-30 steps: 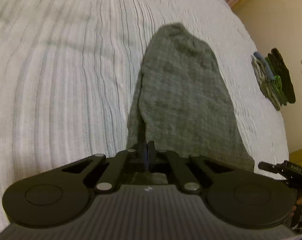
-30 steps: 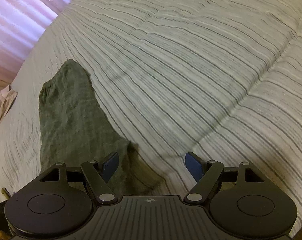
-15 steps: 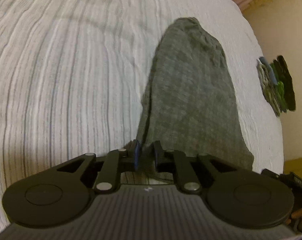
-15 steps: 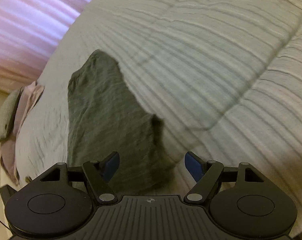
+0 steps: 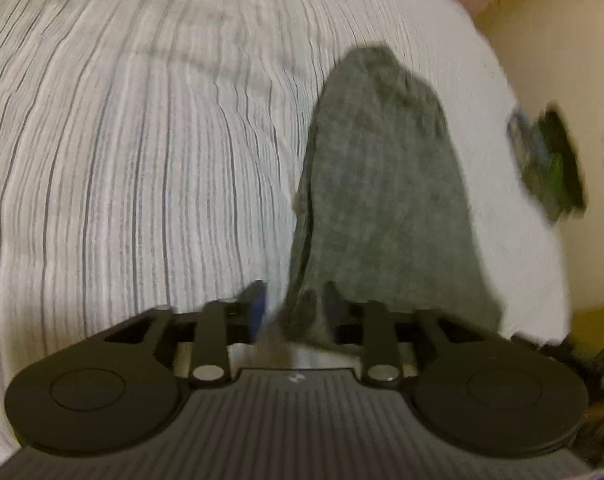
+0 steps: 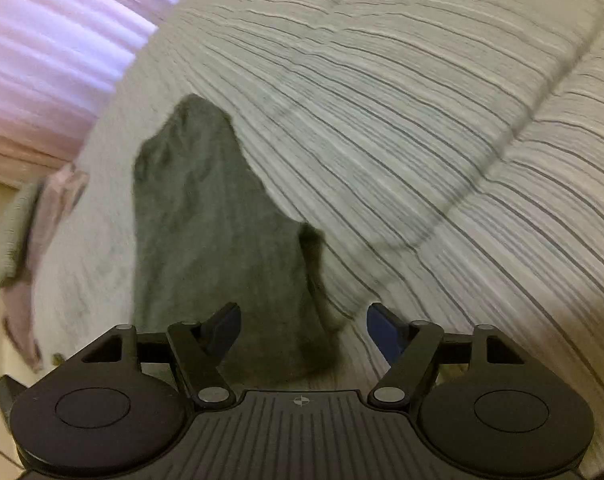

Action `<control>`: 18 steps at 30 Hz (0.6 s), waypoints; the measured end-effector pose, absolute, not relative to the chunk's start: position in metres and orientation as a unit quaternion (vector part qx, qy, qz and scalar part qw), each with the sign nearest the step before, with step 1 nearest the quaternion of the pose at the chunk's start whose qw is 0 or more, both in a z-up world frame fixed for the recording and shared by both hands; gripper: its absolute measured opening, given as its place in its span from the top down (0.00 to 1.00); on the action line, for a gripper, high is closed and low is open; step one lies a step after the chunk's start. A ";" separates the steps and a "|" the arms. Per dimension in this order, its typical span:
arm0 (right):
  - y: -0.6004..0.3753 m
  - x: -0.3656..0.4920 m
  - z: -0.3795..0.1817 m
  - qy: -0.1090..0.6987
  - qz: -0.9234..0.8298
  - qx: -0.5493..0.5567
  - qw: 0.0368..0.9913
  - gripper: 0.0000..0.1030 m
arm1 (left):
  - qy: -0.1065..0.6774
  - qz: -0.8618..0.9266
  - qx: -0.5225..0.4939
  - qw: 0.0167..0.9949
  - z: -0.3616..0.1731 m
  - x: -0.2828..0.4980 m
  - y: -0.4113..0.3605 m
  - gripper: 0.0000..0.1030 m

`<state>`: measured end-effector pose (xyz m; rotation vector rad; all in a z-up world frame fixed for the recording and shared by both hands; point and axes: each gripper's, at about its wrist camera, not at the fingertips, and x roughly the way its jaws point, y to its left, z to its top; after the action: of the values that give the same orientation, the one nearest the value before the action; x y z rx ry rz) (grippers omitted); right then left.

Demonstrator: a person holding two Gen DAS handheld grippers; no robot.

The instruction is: Fold clothes

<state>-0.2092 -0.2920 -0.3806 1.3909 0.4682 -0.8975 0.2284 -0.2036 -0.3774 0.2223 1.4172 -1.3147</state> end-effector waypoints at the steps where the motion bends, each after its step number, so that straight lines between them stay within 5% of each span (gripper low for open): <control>1: -0.294 -0.210 -0.383 0.197 -0.391 0.616 0.655 0.30 | 0.611 -0.557 0.085 0.556 -0.382 0.229 -0.207 0.61; 4: -0.302 -0.206 -0.397 0.191 -0.371 0.627 0.658 0.31 | 0.616 -0.565 0.098 0.540 -0.397 0.221 -0.220 0.63; 5: -0.304 -0.202 -0.401 0.194 -0.363 0.627 0.662 0.54 | 0.616 -0.567 0.101 0.538 -0.402 0.217 -0.223 0.68; 7: -0.308 -0.200 -0.400 0.202 -0.349 0.626 0.668 0.92 | 0.628 -0.567 0.096 0.525 -0.408 0.213 -0.225 0.94; 14: -0.315 -0.216 -0.351 0.210 -0.344 0.603 0.688 0.94 | 0.631 -0.573 0.022 0.522 -0.384 0.212 -0.198 0.98; 18: -0.316 -0.210 -0.371 0.287 -0.366 0.591 0.659 0.88 | 0.632 -0.554 0.077 0.537 -0.402 0.186 -0.196 0.95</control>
<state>-0.2099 -0.3159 -0.3705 1.3376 0.6490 -0.8283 0.1865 -0.1955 -0.4019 0.1833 1.5043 -1.3188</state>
